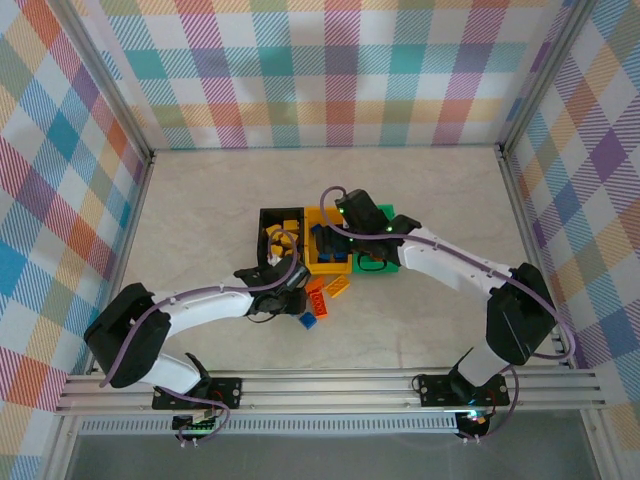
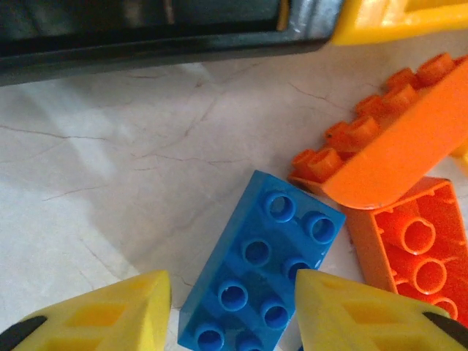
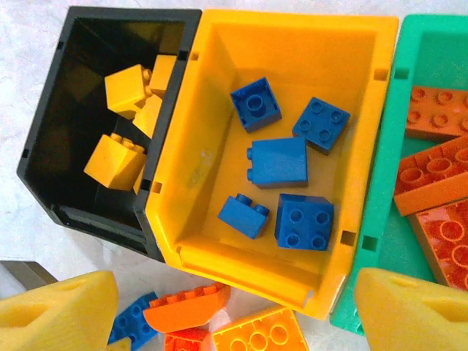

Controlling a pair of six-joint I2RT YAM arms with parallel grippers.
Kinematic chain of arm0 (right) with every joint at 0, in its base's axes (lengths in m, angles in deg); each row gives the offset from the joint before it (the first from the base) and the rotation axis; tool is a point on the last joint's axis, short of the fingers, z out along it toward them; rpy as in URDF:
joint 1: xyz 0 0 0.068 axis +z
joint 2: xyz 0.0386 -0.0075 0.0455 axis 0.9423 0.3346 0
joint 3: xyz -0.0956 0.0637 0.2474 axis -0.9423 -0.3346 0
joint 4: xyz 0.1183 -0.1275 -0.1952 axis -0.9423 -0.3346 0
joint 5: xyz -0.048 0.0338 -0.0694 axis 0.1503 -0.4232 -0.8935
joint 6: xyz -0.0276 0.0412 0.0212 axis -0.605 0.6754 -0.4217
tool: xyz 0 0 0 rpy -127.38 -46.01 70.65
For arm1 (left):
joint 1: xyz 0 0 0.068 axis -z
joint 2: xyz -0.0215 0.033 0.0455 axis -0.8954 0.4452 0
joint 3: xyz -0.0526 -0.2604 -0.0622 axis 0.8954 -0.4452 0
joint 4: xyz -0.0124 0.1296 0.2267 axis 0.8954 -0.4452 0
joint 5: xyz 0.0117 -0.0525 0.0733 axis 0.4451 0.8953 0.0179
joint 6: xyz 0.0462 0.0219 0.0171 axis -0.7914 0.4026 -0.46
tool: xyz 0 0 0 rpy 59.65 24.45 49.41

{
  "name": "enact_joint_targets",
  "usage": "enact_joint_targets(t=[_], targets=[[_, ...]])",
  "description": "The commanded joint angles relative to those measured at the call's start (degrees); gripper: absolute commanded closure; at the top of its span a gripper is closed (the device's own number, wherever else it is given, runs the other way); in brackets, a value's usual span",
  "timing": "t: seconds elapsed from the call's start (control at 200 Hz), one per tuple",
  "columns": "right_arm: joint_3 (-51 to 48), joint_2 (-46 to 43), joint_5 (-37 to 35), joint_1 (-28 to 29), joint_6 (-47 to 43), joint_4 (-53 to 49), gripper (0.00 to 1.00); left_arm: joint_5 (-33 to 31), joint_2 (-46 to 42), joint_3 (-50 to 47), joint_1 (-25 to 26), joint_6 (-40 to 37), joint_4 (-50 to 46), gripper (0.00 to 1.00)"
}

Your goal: Sort the legos into containers by color

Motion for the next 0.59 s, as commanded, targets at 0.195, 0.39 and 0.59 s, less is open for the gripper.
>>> enact_joint_targets(t=[0.195, 0.39, 0.59], targets=[[-1.25, -2.5, 0.43, 0.31, 1.11, 2.23, 0.16, -5.36, -11.78, -3.29, -0.76, 1.67, -8.79, 0.5], [-1.58, -3.43, -0.05, 0.31, 0.97, 1.46, 0.15, -4.82, -9.8, 0.52, -0.65, -1.16, -7.8, 0.23], [-2.62, -5.17, -1.3, 0.31, 0.77, 0.76, 0.15, -6.32, -0.3, 1.69, -0.62, -2.79, -5.85, 0.09]])
